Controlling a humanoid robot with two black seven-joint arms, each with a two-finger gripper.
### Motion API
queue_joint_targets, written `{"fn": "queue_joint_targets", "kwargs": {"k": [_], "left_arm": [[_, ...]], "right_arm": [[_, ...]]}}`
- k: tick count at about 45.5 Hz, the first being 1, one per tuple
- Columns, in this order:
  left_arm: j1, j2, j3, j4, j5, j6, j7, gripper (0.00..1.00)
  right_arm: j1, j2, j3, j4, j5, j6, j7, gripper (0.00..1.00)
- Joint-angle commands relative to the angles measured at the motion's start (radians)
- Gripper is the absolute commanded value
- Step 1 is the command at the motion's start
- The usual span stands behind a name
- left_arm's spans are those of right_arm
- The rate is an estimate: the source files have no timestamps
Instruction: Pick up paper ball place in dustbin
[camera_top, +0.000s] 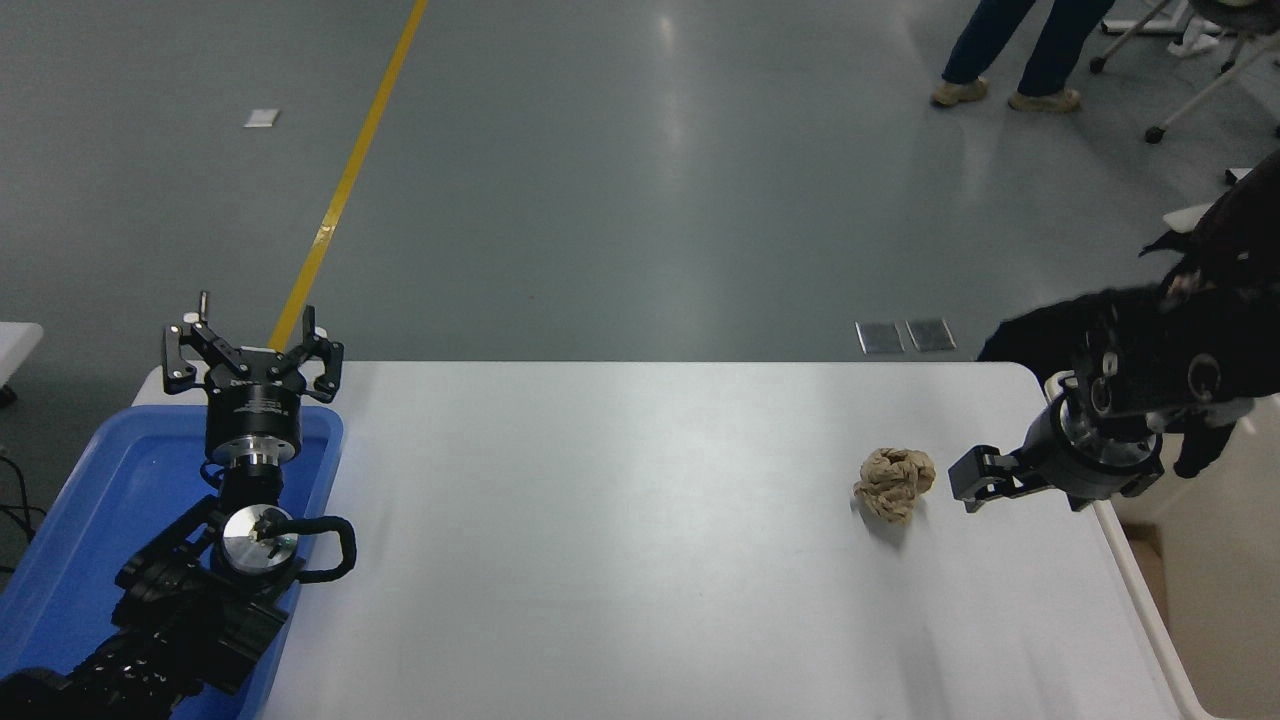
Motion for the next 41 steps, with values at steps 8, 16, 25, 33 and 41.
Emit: {"fn": "queue_joint_targets", "kwargs": {"k": [8, 16, 25, 33, 41], "left_arm": [[0.0, 0.001, 0.0, 0.0, -0.001, 0.0, 0.0, 0.99], [-0.001, 0.001, 0.0, -0.001, 0.001, 0.0, 0.0, 0.99], [-0.001, 0.0, 0.0, -0.001, 0.001, 0.0, 0.001, 0.99], [-0.001, 0.001, 0.0, -0.001, 0.001, 0.0, 0.001, 0.99], [-0.001, 0.001, 0.002, -0.001, 0.001, 0.0, 0.001, 0.99]], "right_arm": [[0.375, -0.088, 0.081, 0.064, -0.039, 0.32, 0.001, 1.0], [0.409, -0.061, 0.145, 0.057, -0.042, 0.329, -0.004, 1.0], [0.377, 0.019, 0.163, -0.037, -0.031, 0.325, -0.004, 1.0], [0.286, 0.059, 0.177, -0.139, -0.026, 0.288, -0.001, 1.0], [0.119, 0.123, 0.216, -0.239, -0.023, 0.165, 0.001, 1.0]]}}
